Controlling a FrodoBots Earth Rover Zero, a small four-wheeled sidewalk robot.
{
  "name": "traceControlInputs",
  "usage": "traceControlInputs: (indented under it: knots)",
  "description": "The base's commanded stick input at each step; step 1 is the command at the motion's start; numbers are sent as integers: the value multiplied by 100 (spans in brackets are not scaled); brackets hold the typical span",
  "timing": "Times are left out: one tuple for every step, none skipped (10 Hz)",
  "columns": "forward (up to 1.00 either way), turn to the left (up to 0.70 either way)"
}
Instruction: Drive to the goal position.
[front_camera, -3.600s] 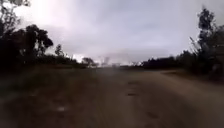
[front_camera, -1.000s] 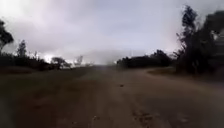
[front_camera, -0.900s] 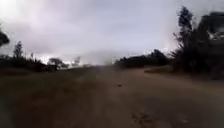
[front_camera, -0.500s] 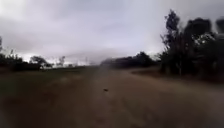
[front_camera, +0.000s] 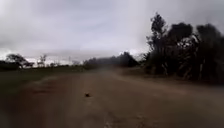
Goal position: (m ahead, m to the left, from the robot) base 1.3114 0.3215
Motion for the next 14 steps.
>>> traceControlInputs:
  knots:
    - [85,0]
    - [85,0]
    - [85,0]
    - [85,0]
    - [85,0]
    - [85,0]
    - [85,0]
    - [85,0]
    - [85,0]
    - [85,0]
    - [85,0]
    - [85,0]
    - [85,0]
    - [85,0]
